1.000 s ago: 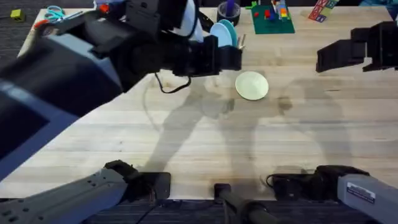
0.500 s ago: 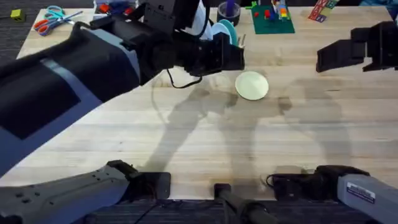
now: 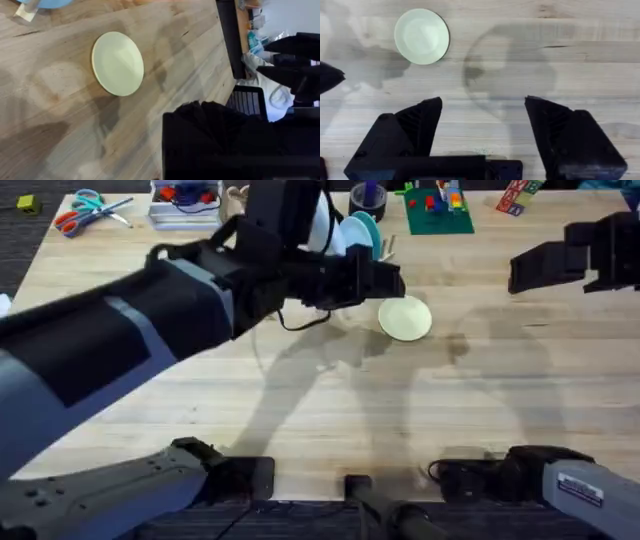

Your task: Pick up the plates from the table one by one and place each into a slot on the dish rack.

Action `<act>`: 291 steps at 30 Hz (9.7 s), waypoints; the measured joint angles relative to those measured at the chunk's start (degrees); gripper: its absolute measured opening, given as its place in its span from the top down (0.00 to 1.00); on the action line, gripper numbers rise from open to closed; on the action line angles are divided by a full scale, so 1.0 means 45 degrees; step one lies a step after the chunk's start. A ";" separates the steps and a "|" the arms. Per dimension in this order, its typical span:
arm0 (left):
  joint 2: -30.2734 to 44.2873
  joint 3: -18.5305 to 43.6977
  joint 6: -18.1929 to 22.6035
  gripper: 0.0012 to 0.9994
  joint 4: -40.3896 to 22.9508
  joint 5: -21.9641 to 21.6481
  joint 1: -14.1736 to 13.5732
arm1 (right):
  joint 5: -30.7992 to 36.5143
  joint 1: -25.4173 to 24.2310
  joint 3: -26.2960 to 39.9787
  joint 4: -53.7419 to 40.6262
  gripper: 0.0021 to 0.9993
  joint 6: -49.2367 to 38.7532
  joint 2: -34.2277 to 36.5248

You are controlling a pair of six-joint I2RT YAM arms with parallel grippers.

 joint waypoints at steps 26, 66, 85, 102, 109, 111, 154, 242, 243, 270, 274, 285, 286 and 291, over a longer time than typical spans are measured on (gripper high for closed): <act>0.1026 -0.1543 -0.2211 0.96 0.2528 -0.0821 -0.0399 | -0.0002 0.0000 0.0000 0.0009 0.01 0.0005 0.0000; 0.5313 0.0429 -0.2497 0.96 0.3074 -0.1976 -0.1239 | -0.0002 0.0000 0.0000 0.0112 0.00 0.0044 0.0000; 0.6217 0.0477 -0.2123 0.96 0.3027 -0.1947 -0.1116 | -0.0007 0.0000 0.0000 0.0117 0.00 0.0044 0.0000; 0.6955 0.0871 -0.2127 0.96 0.3290 -0.1306 -0.0971 | -0.0007 0.0000 0.0000 0.0123 0.00 0.0044 0.0000; 0.6955 0.0871 -0.2127 0.96 0.3290 -0.1303 -0.0971 | -0.0365 0.0000 -0.0088 0.0329 0.01 0.0034 0.0000; 0.6955 0.0871 -0.2127 0.96 0.3290 -0.1306 -0.0971 | -0.0528 0.0000 -0.0312 0.0622 0.00 0.0034 0.0000; 0.6955 0.0871 -0.2132 0.96 0.3290 -0.1303 -0.0971 | -0.7825 -0.1569 -0.2302 0.5609 0.01 -0.3086 0.7411; -0.6130 0.1513 0.4348 0.96 -0.9277 -0.8219 -0.0971 | -0.3130 0.1778 0.5693 0.0024 0.97 -0.3555 0.4736; -0.6221 0.1699 0.4512 0.96 -0.9566 -0.8365 -0.0971 | -0.3103 0.1801 0.5799 0.0014 0.97 -0.3555 0.4736; -0.6324 0.2474 0.5265 0.00 -1.0398 -1.0472 -0.0971 | -0.2752 0.2061 0.6225 0.0643 0.97 -0.3931 0.4736; -0.6324 0.2474 0.5265 0.00 -1.0399 -1.0472 -0.0971 | -0.1969 0.2787 0.6561 0.1052 0.97 -0.3983 0.4741; -0.6324 0.2474 0.5265 0.00 -1.0402 -1.0472 -0.0971 | -0.0843 0.4090 0.8043 0.2581 0.98 -0.4193 0.5814; -0.6324 0.2474 0.5265 0.00 -1.0402 -1.0474 -0.0971 | -0.0814 0.4098 0.8253 0.2647 0.98 -0.4218 0.6012; -0.6324 0.2474 0.5265 0.00 -1.0398 -1.0472 -0.0971 | -0.0809 0.4128 0.9603 0.2755 0.98 -0.4273 0.7165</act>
